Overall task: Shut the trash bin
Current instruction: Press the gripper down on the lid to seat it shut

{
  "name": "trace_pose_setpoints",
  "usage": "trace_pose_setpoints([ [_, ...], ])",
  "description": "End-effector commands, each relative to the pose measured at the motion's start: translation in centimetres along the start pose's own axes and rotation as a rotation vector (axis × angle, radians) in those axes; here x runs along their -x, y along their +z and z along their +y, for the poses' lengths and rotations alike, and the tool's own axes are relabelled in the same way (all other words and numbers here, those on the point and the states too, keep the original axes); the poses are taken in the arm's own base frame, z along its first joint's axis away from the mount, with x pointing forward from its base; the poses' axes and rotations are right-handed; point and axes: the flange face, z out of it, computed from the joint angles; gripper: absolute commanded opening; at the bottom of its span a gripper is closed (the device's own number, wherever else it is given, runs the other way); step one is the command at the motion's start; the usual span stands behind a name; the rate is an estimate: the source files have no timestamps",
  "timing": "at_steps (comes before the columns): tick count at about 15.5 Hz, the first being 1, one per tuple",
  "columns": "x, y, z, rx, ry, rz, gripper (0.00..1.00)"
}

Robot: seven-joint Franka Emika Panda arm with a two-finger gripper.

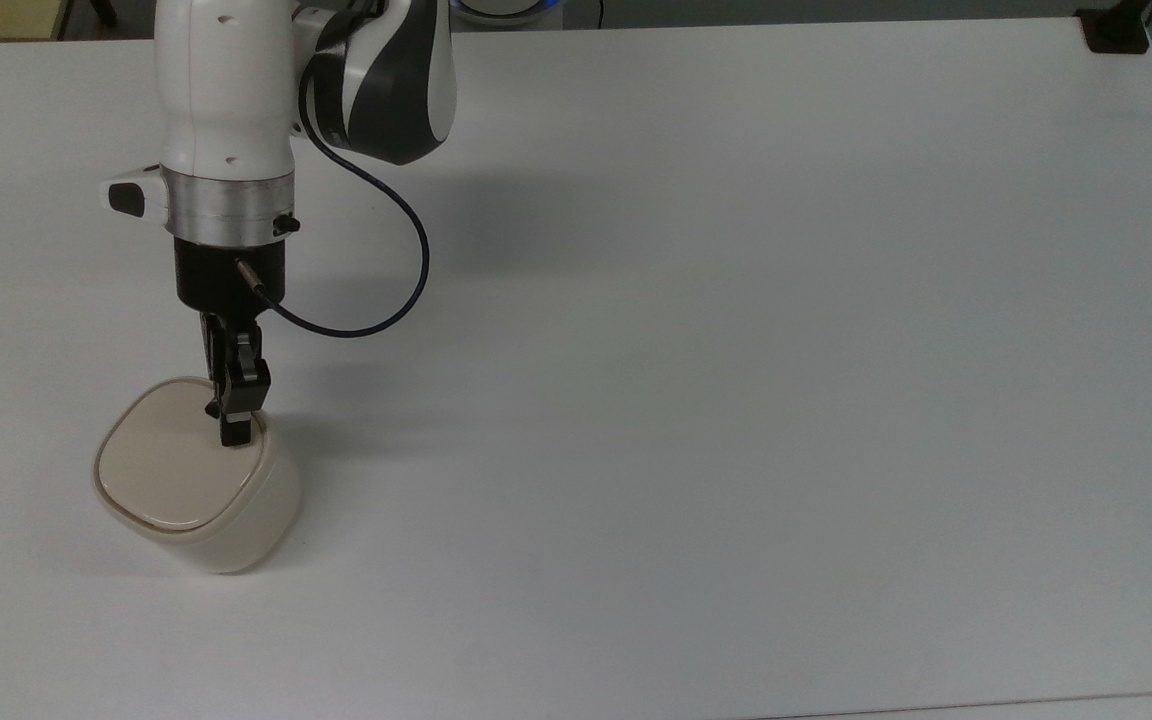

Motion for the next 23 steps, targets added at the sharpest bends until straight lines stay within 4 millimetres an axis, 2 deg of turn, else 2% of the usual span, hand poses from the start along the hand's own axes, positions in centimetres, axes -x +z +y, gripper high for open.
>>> trace_pose_setpoints([
  [1,2.3,1.5,2.6,0.071,-0.033,-0.055,0.0],
  [10,0.0,-0.2,2.1,0.073,0.053,-0.046,0.0],
  [14,-0.3,-0.6,1.9,0.068,0.074,-0.04,0.0],
  [16,-0.8,-0.6,2.4,0.072,0.082,-0.034,0.0],
  [23,0.1,1.3,3.9,0.107,0.121,-0.056,0.0],
])
